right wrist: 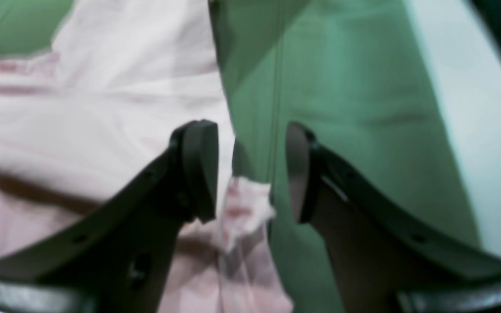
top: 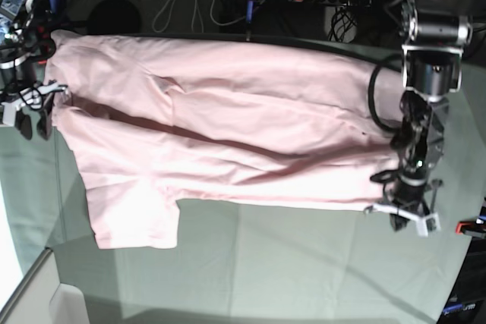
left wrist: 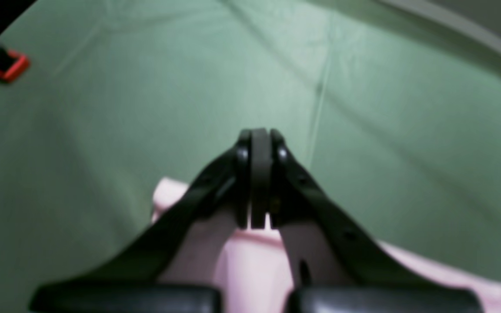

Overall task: Layout the t-shirt on the table in an organized manner, then fold the t-shirt properly
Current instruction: 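Release and regrasp the folded edge with the left gripper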

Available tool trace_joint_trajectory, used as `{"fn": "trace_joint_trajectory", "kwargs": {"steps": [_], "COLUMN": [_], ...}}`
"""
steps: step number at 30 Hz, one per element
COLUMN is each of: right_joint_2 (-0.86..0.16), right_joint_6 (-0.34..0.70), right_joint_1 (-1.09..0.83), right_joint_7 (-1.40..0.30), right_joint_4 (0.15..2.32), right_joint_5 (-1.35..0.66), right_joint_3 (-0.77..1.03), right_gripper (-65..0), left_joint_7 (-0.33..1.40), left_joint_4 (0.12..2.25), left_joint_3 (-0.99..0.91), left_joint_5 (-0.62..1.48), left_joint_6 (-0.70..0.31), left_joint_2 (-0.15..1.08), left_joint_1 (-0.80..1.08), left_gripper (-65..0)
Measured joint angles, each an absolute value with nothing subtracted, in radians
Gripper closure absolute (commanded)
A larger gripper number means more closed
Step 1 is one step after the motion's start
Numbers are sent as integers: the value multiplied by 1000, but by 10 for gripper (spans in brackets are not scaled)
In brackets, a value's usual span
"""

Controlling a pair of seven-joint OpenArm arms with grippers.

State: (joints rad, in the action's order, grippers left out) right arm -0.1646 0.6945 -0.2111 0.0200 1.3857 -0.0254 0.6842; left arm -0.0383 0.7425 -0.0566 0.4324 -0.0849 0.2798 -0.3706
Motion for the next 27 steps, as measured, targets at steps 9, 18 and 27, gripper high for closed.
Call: {"fn": "trace_joint_trajectory", "kwargs": {"steps": [9, 18, 27], "right_joint_2": [-154, -152, -133], "right_joint_6": [695, 695, 695], "right_joint_1": [-196, -197, -201], "right_joint_7": [18, 19, 19], "right_joint_4": [1400, 1398, 1398], "right_joint_5": [-24, -24, -24], "right_joint_3": [680, 680, 680], "right_gripper": [-263, -263, -263], "left_joint_7": [-42, -33, -42], "left_joint_4": [756, 752, 791], "left_joint_3": [-258, -299, -298], "left_joint_5": [434, 434, 431], "left_joint_6": [-80, -81, -82], "left_joint_2": [301, 292, 252], "left_joint_1": [-239, -149, -149], "left_gripper": [-282, -350, -349]}}
